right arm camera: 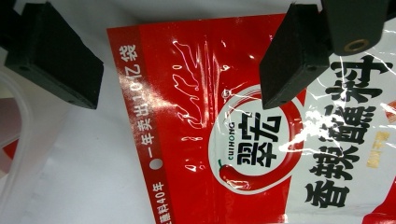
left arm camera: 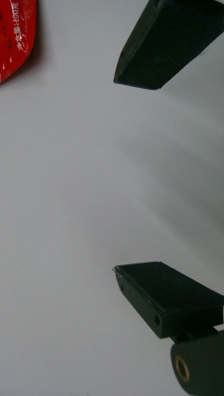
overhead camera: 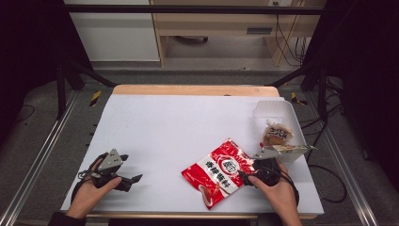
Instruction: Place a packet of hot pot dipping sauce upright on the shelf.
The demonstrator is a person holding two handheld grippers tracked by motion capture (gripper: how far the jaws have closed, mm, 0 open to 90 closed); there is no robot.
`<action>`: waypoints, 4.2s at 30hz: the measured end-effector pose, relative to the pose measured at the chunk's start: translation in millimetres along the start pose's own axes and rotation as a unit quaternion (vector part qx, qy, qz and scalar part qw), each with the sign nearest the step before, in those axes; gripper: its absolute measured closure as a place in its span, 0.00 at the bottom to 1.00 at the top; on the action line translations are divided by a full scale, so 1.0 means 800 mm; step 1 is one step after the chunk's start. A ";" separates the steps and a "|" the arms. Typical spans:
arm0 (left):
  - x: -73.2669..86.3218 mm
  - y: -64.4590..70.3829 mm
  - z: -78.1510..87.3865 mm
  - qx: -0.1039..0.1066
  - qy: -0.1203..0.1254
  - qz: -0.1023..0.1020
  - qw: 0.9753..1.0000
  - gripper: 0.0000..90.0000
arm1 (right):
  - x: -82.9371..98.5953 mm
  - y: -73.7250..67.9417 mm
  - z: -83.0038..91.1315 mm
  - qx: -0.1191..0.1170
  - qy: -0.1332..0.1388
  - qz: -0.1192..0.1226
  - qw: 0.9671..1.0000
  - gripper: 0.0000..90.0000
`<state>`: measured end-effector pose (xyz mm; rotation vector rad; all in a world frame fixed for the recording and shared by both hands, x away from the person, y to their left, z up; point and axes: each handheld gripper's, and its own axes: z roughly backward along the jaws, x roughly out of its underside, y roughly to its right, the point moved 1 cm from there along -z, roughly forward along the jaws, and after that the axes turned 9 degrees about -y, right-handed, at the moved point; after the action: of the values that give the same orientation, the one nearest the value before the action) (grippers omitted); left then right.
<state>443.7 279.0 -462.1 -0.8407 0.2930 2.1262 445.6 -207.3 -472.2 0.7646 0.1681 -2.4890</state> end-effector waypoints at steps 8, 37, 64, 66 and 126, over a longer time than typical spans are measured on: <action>0.000 0.001 0.000 0.001 -0.001 -0.002 1.000 0.08 | 0.000 -0.002 -0.004 -0.023 -0.008 -0.003 1.000 0.20; 0.000 -0.003 -0.001 0.000 -0.006 0.002 1.000 0.08 | -0.036 -0.022 0.018 0.019 0.038 0.086 0.995 1.00; -0.060 0.011 0.003 0.005 -0.007 -0.037 0.999 0.09 | -0.159 -0.085 0.056 0.005 0.140 0.219 0.966 1.00; -0.066 0.011 0.003 0.006 -0.005 -0.040 0.999 0.09 | -0.163 -0.088 0.056 0.005 0.141 0.225 0.964 1.00; -0.198 0.026 0.007 0.056 0.024 -0.092 0.994 0.53 | -0.192 -0.114 0.091 -0.019 0.169 0.266 0.949 1.00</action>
<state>496.5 172.2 -355.4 -0.8219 0.3427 1.9038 470.9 -79.3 -329.9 1.0588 0.1112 -1.8330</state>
